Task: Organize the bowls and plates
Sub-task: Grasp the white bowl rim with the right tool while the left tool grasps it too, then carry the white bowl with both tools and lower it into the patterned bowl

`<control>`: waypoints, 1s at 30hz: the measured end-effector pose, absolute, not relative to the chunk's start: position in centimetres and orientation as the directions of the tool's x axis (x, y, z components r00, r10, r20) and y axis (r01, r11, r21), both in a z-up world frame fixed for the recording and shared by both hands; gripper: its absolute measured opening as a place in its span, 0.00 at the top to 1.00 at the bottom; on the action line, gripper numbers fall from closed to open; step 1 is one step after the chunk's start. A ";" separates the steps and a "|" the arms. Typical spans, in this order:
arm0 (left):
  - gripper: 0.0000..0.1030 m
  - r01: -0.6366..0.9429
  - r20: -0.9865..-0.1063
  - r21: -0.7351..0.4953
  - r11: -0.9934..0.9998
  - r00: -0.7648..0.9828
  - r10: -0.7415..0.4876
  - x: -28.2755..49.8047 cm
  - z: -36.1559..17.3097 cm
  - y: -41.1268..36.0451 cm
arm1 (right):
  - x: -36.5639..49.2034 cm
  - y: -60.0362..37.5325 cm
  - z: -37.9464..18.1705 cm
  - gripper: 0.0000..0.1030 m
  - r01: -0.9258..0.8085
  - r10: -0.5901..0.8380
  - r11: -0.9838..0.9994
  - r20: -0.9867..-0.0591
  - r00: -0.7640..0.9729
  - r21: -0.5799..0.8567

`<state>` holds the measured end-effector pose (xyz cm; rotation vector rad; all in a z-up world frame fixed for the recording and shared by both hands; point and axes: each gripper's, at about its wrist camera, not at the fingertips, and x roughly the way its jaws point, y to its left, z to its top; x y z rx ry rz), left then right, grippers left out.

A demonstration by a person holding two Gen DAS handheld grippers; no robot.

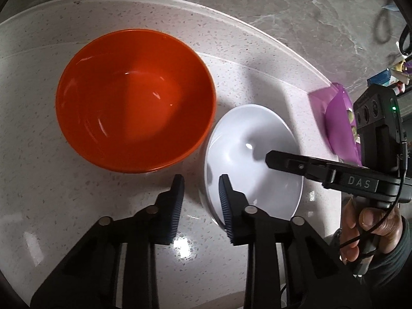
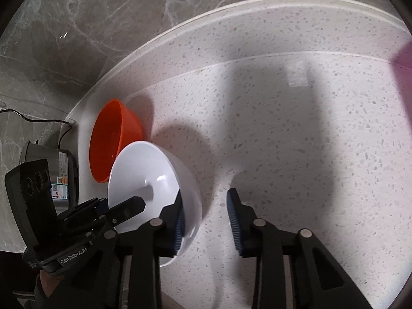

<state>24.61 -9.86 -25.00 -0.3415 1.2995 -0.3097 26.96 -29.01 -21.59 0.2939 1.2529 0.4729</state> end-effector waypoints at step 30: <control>0.85 0.104 -0.868 -0.421 0.901 0.243 -0.434 23.6 -22.0 -13.2 | 24.0 -30.5 -19.4 0.88 -0.136 0.499 0.867 -0.824 0.268 0.480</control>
